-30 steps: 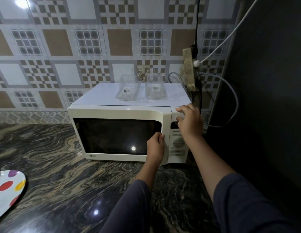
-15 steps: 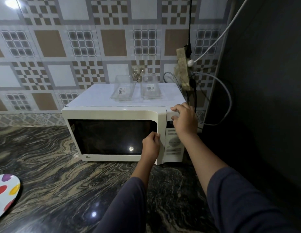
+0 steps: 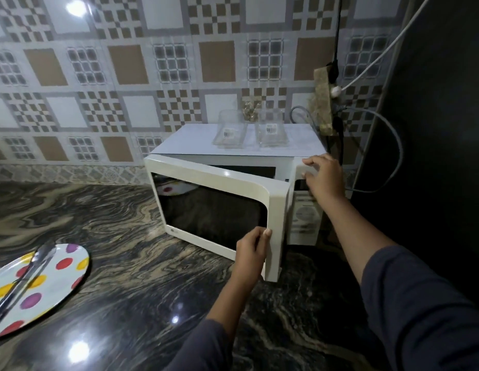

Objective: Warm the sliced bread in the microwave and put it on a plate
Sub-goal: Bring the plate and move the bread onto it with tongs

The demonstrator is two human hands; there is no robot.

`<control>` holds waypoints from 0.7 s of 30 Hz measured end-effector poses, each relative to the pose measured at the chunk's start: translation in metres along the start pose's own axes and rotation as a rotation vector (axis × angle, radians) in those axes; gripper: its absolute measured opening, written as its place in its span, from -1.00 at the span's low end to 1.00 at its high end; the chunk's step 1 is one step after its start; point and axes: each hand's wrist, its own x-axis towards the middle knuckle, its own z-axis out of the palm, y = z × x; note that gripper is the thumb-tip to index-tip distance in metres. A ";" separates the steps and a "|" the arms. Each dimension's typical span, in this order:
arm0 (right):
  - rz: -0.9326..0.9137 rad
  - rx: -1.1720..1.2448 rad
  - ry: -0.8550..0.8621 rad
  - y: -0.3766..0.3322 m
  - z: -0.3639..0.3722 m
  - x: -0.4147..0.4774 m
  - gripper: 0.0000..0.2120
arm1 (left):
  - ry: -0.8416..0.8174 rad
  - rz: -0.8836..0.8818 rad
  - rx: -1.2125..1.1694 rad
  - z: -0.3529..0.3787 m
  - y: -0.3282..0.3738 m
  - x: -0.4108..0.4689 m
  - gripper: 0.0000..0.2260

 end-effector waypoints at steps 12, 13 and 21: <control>-0.017 0.504 -0.484 -0.093 -0.047 -0.123 -0.80 | 0.177 0.031 0.030 -0.049 0.014 -0.102 -0.87; -0.041 0.498 -0.515 -0.105 -0.046 -0.137 -0.79 | 0.175 0.026 0.030 -0.057 0.013 -0.109 -0.89; -0.111 0.474 -0.394 -0.185 -0.013 -0.235 -0.77 | 0.156 -0.032 -0.035 -0.143 0.015 -0.157 -0.79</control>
